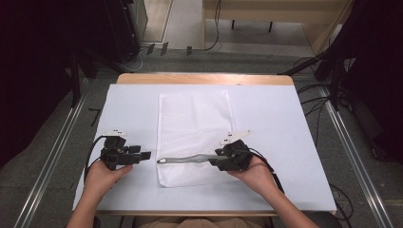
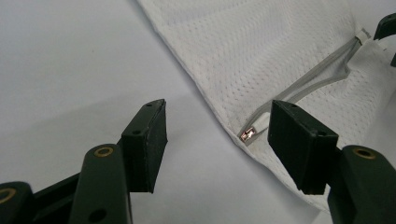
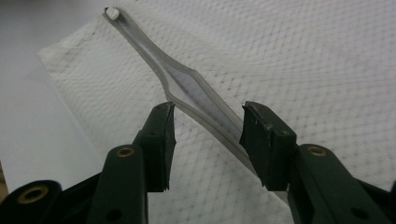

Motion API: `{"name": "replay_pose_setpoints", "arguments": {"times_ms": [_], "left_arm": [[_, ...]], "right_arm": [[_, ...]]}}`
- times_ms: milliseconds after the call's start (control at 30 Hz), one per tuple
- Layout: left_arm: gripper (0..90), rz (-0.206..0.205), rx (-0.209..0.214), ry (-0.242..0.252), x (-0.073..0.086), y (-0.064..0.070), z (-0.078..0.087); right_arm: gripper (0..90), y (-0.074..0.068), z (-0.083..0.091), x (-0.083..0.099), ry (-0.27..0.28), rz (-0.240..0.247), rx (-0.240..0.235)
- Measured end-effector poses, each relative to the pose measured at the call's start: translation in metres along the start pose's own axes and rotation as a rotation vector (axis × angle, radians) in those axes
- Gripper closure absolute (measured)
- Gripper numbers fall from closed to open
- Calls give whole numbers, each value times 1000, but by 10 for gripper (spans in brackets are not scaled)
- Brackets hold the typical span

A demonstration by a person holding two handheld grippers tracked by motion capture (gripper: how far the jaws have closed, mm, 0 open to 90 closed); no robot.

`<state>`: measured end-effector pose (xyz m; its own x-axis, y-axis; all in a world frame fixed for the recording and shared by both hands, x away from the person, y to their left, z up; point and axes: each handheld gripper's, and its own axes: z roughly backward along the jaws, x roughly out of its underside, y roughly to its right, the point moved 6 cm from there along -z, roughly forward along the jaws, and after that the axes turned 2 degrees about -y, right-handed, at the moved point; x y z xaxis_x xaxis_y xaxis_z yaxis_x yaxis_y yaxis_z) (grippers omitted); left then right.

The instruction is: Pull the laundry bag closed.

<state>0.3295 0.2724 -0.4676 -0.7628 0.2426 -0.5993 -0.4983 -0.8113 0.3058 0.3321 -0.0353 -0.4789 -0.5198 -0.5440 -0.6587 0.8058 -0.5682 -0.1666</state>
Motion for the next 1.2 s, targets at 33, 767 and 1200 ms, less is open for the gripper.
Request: {"name": "replay_pose_setpoints", "arguments": {"times_ms": [33,767,1200], "left_arm": [[378,0,1,2,0,0,0],[375,4,0,-11,2,-3,1],[375,4,-1,-3,2,-4,2]], "right_arm": [[557,-2,-2,0,-8,5,-6],[566,-19,-23,-24,-9,45,-47],[585,-31,-34,-44,-20,56,-82]]}}
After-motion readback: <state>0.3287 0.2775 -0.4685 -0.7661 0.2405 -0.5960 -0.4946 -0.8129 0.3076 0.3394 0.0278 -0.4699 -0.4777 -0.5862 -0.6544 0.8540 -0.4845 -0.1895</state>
